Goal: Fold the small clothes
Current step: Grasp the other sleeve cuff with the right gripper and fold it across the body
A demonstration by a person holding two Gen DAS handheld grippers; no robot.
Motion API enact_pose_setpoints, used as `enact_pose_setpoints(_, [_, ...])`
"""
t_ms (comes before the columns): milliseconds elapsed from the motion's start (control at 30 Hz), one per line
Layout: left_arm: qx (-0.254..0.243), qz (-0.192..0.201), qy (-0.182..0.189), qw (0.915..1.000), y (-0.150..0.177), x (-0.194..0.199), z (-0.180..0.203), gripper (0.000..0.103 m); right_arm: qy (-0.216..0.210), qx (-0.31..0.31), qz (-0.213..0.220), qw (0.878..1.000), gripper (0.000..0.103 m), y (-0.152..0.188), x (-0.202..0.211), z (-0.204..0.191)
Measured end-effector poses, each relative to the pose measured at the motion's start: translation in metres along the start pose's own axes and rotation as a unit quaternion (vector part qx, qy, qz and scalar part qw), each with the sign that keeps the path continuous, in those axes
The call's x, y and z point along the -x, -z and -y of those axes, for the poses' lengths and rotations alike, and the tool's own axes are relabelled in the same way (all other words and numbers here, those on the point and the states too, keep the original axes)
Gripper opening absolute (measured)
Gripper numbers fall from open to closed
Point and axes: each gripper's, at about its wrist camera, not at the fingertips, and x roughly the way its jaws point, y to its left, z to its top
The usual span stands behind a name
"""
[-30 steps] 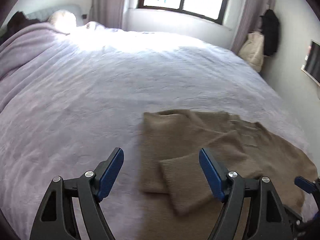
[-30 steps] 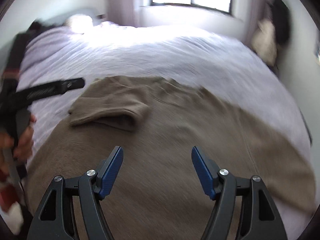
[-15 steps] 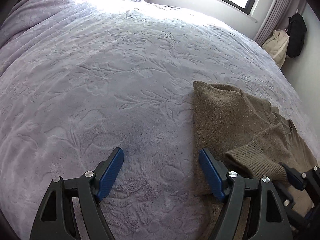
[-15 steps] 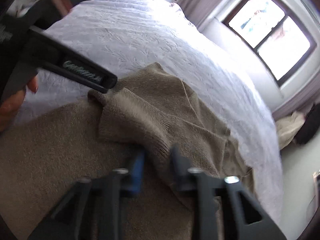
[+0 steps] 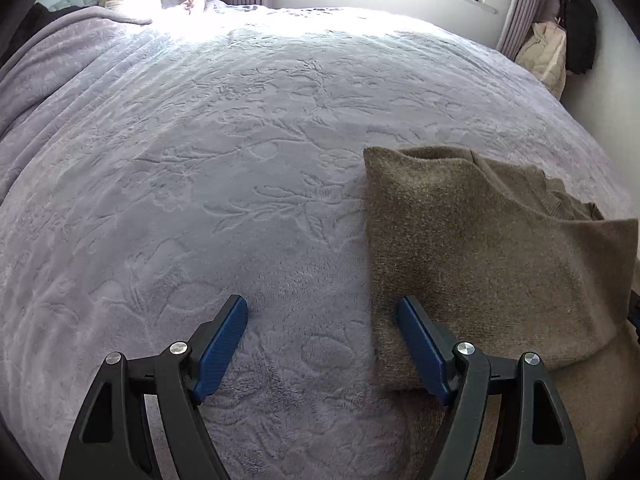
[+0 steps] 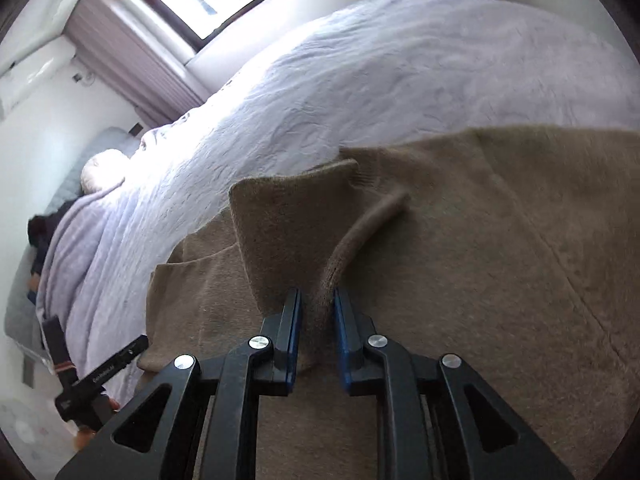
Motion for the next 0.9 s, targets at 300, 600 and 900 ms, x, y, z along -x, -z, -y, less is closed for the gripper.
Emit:
enact_pose_setpoints(300, [0.004,0.014,0.002,0.9999,-0.02,0.015,0.011,0.079,-0.132,-0.115,0.001,0.984,0.049,-0.019,-0.026,0.019])
enact_pose_setpoints(600, [-0.027,0.012,-0.034,0.999,-0.015,-0.008,0.027,0.095,-0.001,-0.009,0.111,0.994,0.007,-0.012,0.047,0.009])
enact_pose_setpoints(900, [-0.038,0.024,-0.052,0.9976,-0.017,0.011,0.027,0.095,0.019,-0.073,0.04,0.996,0.012,0.013,0.041,0.056])
